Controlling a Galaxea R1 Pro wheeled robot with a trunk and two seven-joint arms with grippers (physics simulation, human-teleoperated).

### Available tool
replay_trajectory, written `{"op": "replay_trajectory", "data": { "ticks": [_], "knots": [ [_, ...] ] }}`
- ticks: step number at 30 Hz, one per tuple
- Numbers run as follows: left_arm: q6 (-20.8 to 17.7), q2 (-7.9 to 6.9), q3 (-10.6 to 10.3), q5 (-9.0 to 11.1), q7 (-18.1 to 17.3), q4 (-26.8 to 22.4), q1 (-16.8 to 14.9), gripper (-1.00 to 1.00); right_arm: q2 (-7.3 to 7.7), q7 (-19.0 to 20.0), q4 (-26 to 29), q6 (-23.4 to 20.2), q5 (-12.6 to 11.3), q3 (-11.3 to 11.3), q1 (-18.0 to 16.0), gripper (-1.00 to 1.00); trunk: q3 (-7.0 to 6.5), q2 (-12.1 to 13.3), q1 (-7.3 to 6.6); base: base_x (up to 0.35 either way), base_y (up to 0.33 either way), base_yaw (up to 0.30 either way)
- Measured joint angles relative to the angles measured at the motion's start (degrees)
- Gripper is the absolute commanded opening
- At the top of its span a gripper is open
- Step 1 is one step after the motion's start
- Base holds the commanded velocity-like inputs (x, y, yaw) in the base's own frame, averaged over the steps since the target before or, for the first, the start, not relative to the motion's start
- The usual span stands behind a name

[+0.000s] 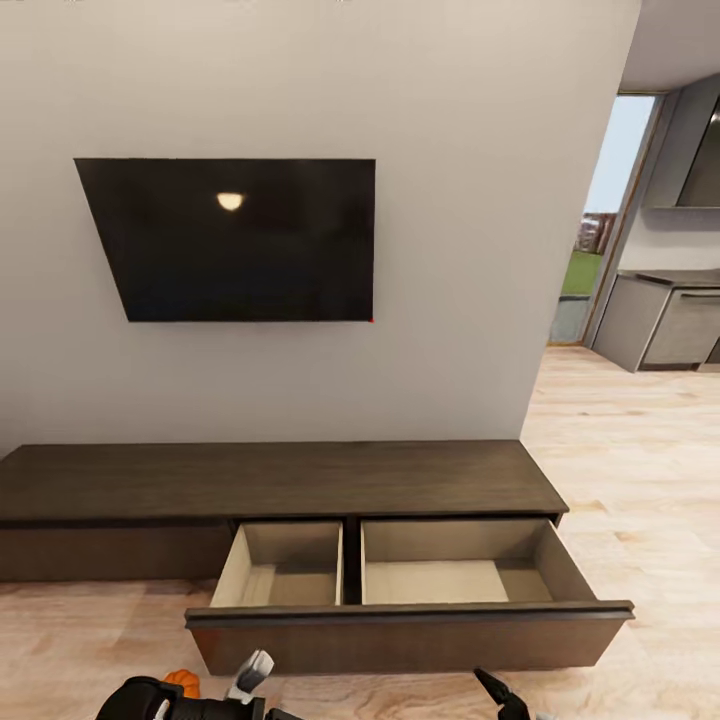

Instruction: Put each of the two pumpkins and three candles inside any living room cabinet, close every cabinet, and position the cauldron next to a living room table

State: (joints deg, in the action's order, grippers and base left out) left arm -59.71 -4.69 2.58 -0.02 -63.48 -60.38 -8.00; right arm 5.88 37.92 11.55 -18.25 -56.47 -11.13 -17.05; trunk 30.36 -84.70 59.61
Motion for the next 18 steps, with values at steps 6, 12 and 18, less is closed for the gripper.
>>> {"op": "replay_trajectory", "data": {
  "ticks": [6, 12, 18],
  "knots": [
    [0.0, -0.41, 0.5, 0.2, 8.0, -0.1, -0.6, 1.0, 0.63, -2.5, -0.4, 0.0, 0.1, 1.1, 0.0, 1.0, -1.08, 2.4, -1.32, 0.0, 0.0, 0.0],
    [-0.1, -1.74, 2.5, 0.7, 9.1, -0.2, -0.7, 1.0, 1.82, -2.7, -0.4, 0.0, 0.1, 1.2, 0.0, 1.0, -1.98, 4.4, -2.42, 0.0, 0.0, 0.0],
    [-0.2, -2.01, 5.5, 0.8, 7.4, -0.2, -0.7, 1.0, 3.96, -2.9, -0.6, 1.7, 0.1, 1.1, 0.0, 1.0, -1.98, 4.4, -2.42, 0.0, 0.0, 0.0]
  ]
}}
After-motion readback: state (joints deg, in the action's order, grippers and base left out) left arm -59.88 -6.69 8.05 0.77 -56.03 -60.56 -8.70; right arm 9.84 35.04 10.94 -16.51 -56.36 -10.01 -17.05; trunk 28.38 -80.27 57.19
